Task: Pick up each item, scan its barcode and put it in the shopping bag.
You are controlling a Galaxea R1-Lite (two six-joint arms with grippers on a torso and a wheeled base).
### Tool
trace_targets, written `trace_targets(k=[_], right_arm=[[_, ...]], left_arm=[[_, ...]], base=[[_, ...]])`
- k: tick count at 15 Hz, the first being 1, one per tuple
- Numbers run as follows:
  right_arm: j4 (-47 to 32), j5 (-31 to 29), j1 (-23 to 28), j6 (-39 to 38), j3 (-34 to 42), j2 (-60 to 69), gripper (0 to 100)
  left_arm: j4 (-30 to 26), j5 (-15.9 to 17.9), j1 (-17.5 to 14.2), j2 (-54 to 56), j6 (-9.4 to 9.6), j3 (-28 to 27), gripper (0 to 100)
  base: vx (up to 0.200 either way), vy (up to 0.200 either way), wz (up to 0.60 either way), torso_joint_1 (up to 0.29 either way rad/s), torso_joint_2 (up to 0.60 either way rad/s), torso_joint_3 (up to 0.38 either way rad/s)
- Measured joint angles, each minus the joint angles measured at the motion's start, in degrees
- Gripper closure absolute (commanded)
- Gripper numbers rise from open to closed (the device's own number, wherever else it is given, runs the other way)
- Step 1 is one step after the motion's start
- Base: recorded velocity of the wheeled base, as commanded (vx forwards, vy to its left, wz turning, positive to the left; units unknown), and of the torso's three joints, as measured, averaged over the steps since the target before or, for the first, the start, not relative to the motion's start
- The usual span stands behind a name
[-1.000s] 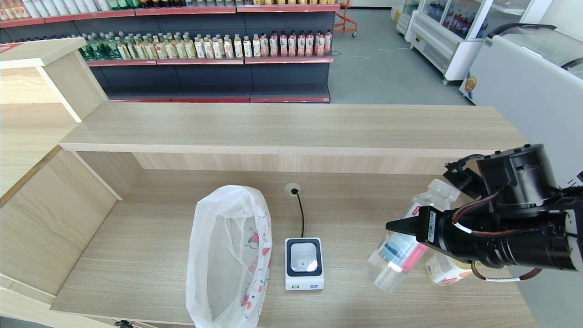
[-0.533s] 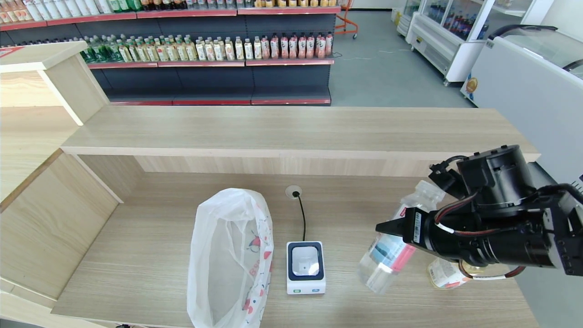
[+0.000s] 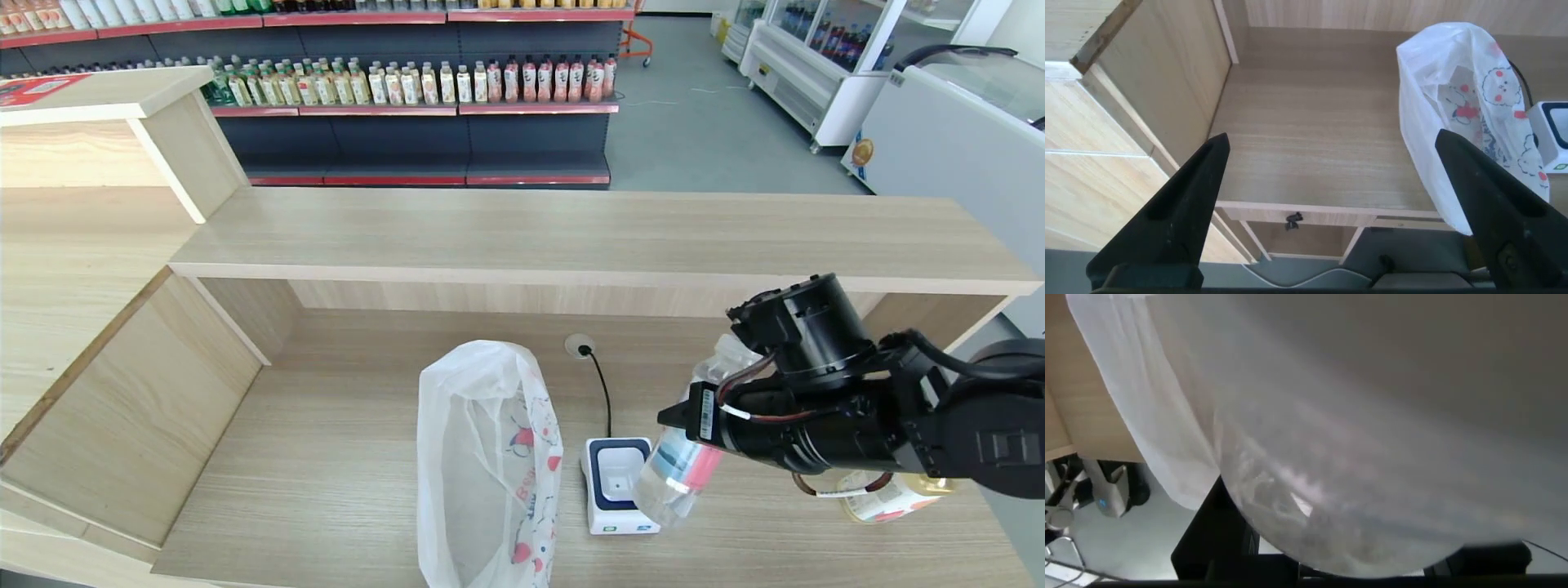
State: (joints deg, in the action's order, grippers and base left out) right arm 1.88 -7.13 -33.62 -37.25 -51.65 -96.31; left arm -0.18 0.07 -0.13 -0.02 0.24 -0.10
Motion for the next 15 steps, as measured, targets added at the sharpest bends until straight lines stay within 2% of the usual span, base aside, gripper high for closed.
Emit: trace_targets(k=[2,11,15], right_arm=[[-2.78,-0.55,0.13,0.09,-1.73,-2.56,100],[-11.89,-4.39,-0.06,0.09,-18.82,-18.01,100],[-12.54,-5.12,-0.06,0.09,-21.94,-21.69,100]], left_arm=[[0.05,0.0,-0.02,0.0,0.0,0.0,0],[0.0,0.0,0.0,0.0,0.0,0.0,0],[0.0,0.0,0.0,0.0,0.0,0.0,0]], base=[[0.0,0.0,0.0,0.0,0.0,0.0],[0.0,0.0,0.0,0.0,0.0,0.0],[0.0,0.0,0.0,0.0,0.0,0.0]])
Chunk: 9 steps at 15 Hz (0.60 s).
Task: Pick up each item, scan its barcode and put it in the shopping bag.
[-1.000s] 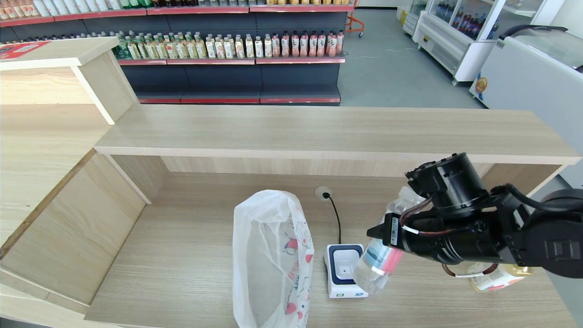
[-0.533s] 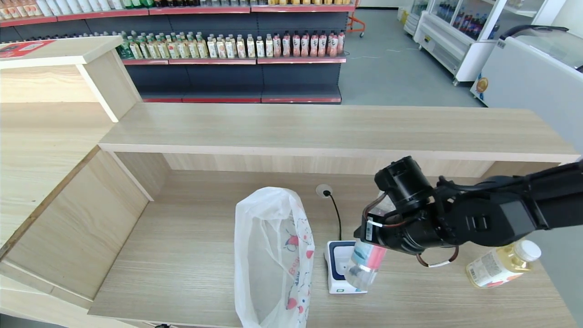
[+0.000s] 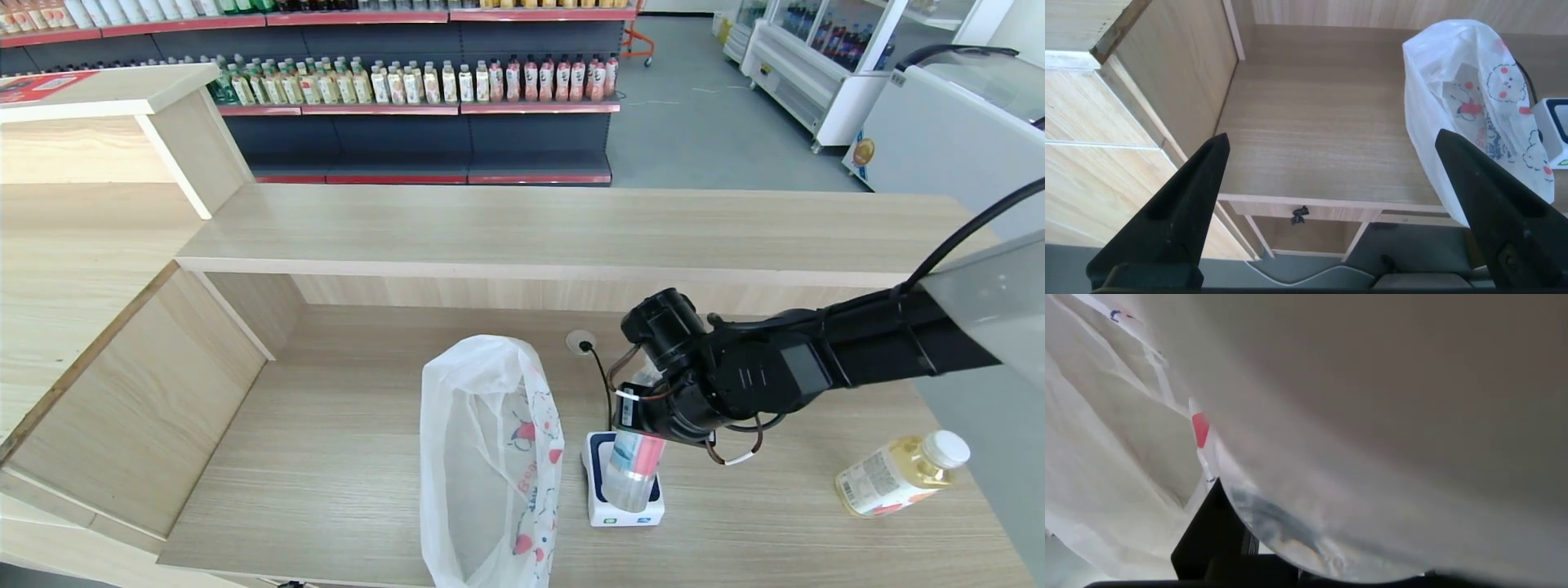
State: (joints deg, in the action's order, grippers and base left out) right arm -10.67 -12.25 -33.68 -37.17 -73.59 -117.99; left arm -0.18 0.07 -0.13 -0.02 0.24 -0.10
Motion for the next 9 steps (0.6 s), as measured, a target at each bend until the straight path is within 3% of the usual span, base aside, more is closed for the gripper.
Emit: trace_targets(k=[9], right_arm=[[0.22,-0.2,0.0,-0.02,-0.29,-2.49,100]], left_arm=[[0.0,0.02,-0.02,0.0,0.11,0.0,0]], base=[[0.0,0.0,0.0,0.0,0.0,0.0]])
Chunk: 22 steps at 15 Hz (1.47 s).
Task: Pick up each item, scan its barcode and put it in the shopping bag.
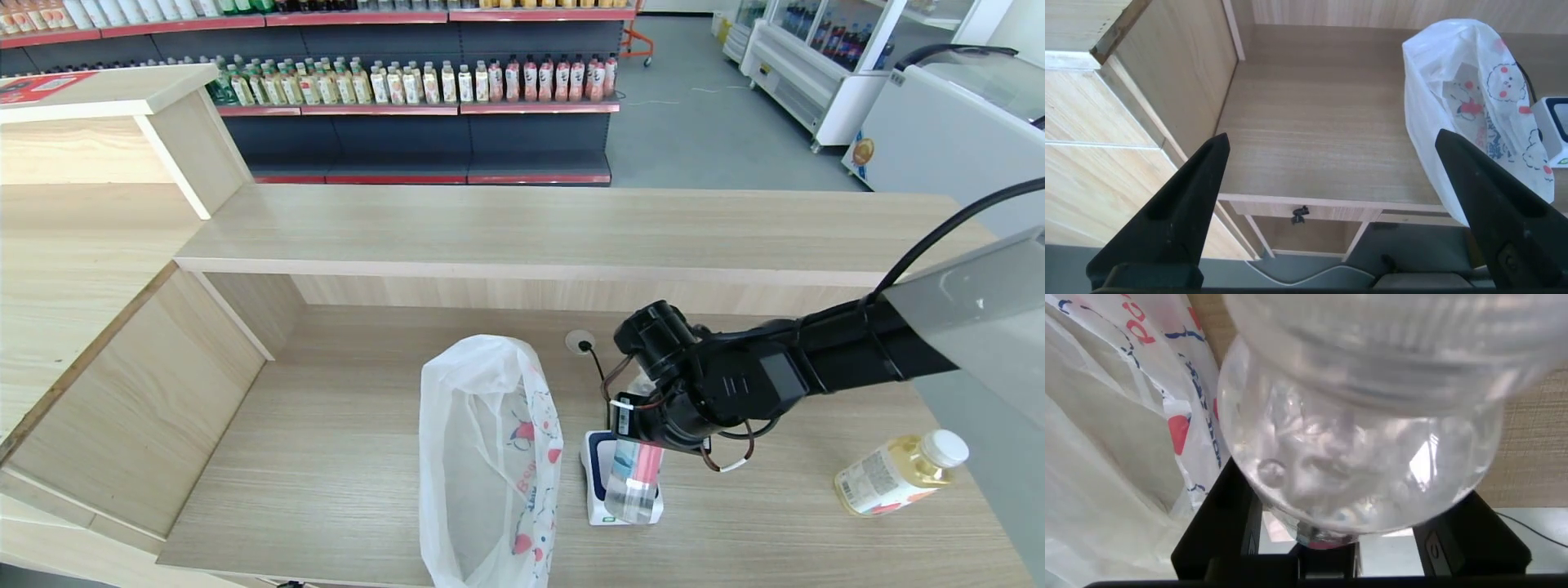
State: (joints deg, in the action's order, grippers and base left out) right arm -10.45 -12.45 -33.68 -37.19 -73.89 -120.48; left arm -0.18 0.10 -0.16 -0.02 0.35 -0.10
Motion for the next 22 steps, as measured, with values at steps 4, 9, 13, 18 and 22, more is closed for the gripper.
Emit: trace_targets(k=[4,9,13,18,22], right_arm=[[0.05,-0.09,0.04,-0.05,-0.26,-0.06,100],[0.05,-0.17,0.26,0.0,-1.24,0.13,100],[0.09,-2.41,0.41,0.44,-1.3,0.02,100],[0.07,-2.39,0.63,0.46,-1.19,0.13,100],[3.36,0.02,0.59,0.17,-1.33,1.66,100]], left_arm=[[0.0,0.0,0.0,0.0,0.0,0.0,0],[0.0,0.0,0.0,0.0,-0.02,0.0,0],[0.0,0.0,0.0,0.0,0.0,0.0,0],[0.0,0.0,0.0,0.0,-0.02,0.0,0],[0.0,0.0,0.0,0.0,-0.02,0.0,0]], base=[[0.0,0.0,0.0,0.0,0.0,0.0],[0.0,0.0,0.0,0.0,0.0,0.0],[0.0,0.0,0.0,0.0,0.0,0.0],[0.0,0.0,0.0,0.0,0.0,0.0],[0.0,0.0,0.0,0.0,0.0,0.0]])
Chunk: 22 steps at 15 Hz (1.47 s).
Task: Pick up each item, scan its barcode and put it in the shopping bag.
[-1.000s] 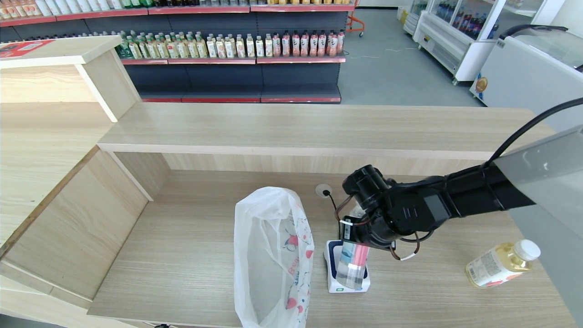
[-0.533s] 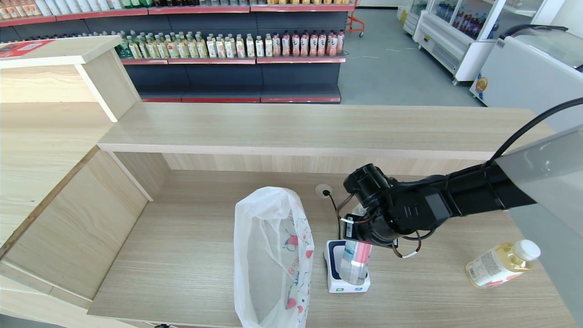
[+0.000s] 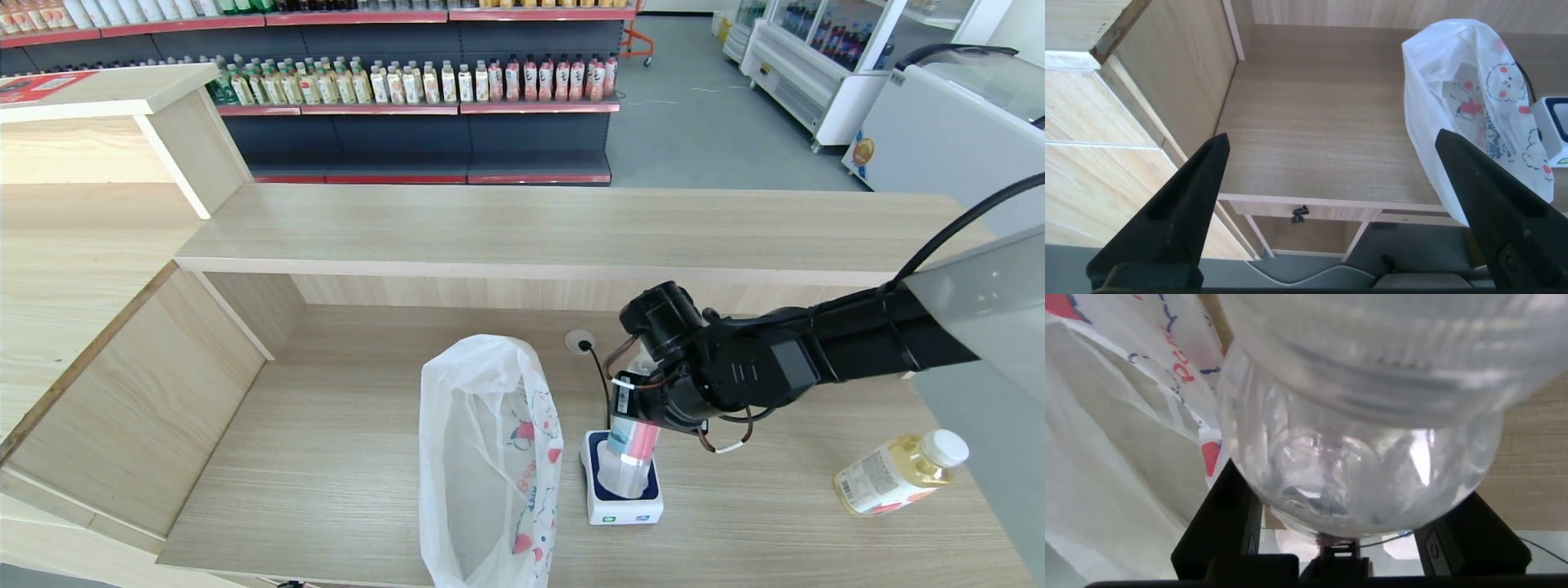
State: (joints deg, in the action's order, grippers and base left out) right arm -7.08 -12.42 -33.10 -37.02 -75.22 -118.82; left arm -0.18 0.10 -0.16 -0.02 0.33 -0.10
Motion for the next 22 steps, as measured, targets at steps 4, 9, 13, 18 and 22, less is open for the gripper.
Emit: trace_targets(k=[4,9,13,18,22], right_arm=[[11.24,7.97,-0.33,8.2,7.03,9.23,100],[21.22,9.72,0.06,25.37,18.93,18.47,100],[23.44,11.23,-0.15,25.59,19.71,19.98,100],[24.23,12.21,-0.26,26.22,19.85,20.2,100],[28.16,13.42,-0.22,26.44,19.96,19.04,100]], left_arm=[[0.0,0.0,0.0,0.0,0.0,0.0,0],[0.0,0.0,0.0,0.0,0.02,0.0,0],[0.0,0.0,0.0,0.0,-0.04,0.0,0],[0.0,0.0,0.0,0.0,0.05,0.0,0],[0.02,0.0,0.0,0.0,0.07,0.0,0]], base=[[0.0,0.0,0.0,0.0,0.0,0.0],[0.0,0.0,0.0,0.0,0.0,0.0],[-0.2,0.0,0.0,0.007,0.0,0.004],[-0.12,0.0,0.0,-0.001,0.01,0.001],[0.0,0.1,0.0,-0.007,-0.01,0.005]])
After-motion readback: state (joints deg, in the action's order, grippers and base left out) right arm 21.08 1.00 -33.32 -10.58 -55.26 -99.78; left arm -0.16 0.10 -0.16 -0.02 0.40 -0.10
